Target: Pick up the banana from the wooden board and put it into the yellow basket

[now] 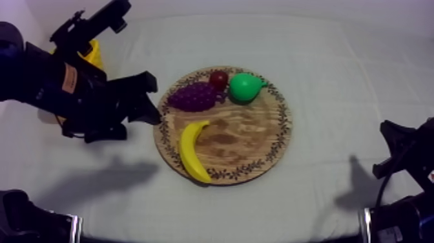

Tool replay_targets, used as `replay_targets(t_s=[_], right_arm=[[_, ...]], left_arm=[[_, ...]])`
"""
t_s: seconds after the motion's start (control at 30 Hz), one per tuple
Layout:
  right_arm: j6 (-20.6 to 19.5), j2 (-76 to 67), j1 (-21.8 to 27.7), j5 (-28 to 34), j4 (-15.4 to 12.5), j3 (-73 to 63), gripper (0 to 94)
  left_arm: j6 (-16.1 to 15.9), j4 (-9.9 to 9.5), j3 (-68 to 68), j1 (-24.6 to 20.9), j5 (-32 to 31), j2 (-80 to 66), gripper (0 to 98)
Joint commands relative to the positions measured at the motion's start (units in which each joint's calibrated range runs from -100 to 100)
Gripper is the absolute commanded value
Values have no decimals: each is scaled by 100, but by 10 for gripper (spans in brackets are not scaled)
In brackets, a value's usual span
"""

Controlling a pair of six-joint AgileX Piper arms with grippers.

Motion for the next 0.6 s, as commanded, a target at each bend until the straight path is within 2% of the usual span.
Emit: replay_targets(t_s=[0.0,0.17,0.57], right_arm=[[1,-4,-1,-3,-2,-3,5],[1,-4,-1,-3,-2,-3,5],[1,-4,-1,-3,-2,-3,5]], left_arm=[[-41,22,28,-16,-65,115,597],[-182,139,180,-58,-350,549,587],[-653,573,134,-121,-1150,2054,591]])
